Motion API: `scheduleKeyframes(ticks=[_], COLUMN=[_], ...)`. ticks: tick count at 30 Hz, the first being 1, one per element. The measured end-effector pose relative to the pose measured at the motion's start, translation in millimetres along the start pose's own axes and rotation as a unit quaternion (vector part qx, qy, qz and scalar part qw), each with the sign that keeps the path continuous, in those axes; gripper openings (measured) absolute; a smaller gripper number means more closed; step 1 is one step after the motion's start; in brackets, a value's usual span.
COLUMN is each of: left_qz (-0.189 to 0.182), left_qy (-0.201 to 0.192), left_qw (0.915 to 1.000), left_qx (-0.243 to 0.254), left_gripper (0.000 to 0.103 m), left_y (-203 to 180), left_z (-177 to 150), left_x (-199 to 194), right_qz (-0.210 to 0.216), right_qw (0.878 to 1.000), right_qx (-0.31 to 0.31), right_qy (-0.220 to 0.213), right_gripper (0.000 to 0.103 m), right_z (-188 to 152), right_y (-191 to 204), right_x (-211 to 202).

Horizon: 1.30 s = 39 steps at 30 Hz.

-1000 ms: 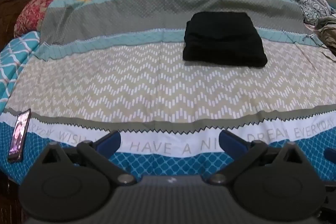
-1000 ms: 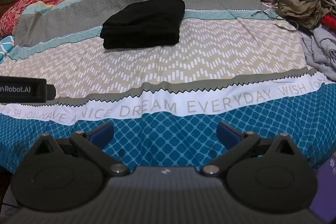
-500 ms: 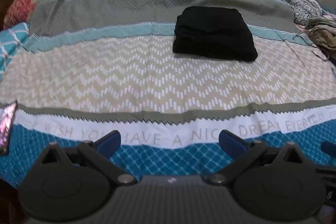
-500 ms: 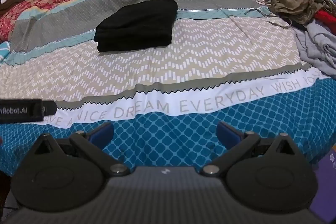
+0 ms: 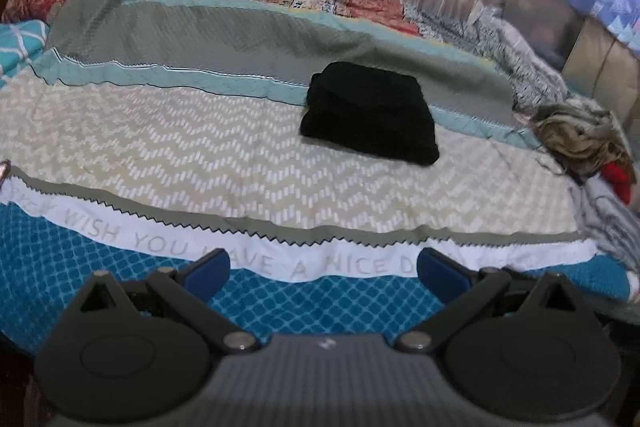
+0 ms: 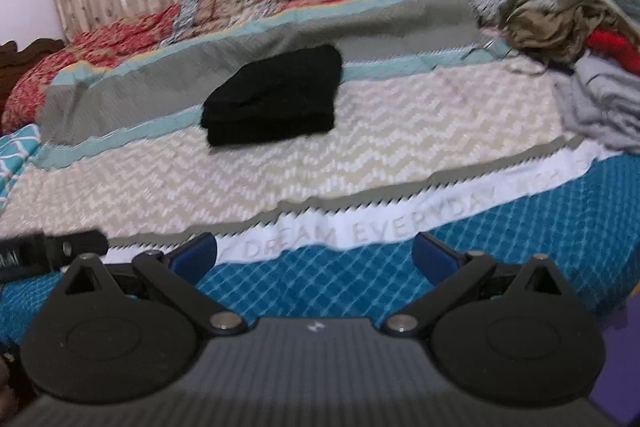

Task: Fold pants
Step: 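Move both grippers toward the folded black pants on the bed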

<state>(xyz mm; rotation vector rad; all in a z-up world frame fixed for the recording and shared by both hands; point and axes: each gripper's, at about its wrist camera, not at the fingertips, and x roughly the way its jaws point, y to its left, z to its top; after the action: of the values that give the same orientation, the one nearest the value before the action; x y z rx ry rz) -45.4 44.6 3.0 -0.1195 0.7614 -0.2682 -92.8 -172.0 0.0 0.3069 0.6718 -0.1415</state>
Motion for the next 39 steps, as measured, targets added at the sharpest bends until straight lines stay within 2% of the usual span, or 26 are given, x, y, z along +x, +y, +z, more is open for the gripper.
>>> scheduleKeyframes(ticks=[3, 4, 7, 11, 16, 22, 25, 29, 34, 39], left_qz=[0.023, 0.028, 0.061, 0.087, 0.08, 0.073, 0.055, 0.037, 0.033, 0.054], left_qy=[-0.006, -0.008, -0.015, -0.008, 0.004, -0.029, -0.039, -0.04, -0.001, 0.035], left_qw=[0.9996, 0.9995, 0.998, 0.9962, 0.9967, 0.9969, 0.9976, 0.998, 0.9962, 0.9954], left_qx=[0.012, 0.013, 0.008, -0.001, -0.009, 0.01, 0.012, 0.032, 0.081, 0.071], left_gripper=[0.103, 0.103, 0.103, 0.103, 0.103, 0.103, 0.103, 0.103, 0.103, 0.103], left_y=[-2, -1, 4, 16, 22, 12, 9, 2, -10, -3], left_z=[2, 3, 7, 11, 4, 0, 1, 1, -1, -3], left_x=[1, 1, 3, 9, 9, -4, -9, -10, -1, 13], right_qz=[0.039, 0.045, 0.06, 0.073, 0.074, 0.049, 0.03, 0.028, 0.024, 0.025], right_qw=[0.999, 0.999, 0.998, 0.996, 0.995, 0.998, 1.0, 1.0, 1.0, 1.0], right_qx=[-0.003, -0.006, -0.01, 0.005, 0.007, 0.001, 0.008, 0.01, 0.013, 0.015], right_qy=[0.019, 0.017, 0.02, 0.052, 0.064, 0.026, 0.002, 0.006, 0.01, 0.009], right_gripper=[0.103, 0.099, 0.099, 0.099, 0.099, 0.098, 0.098, 0.097, 0.093, 0.091], right_z=[-1, 0, -2, -6, -8, -3, 0, 1, 0, -2], right_y=[2, 5, 9, 8, 10, 8, 4, 1, 1, 0], right_x=[4, 4, 5, 13, 15, 5, 2, 5, 9, 8])
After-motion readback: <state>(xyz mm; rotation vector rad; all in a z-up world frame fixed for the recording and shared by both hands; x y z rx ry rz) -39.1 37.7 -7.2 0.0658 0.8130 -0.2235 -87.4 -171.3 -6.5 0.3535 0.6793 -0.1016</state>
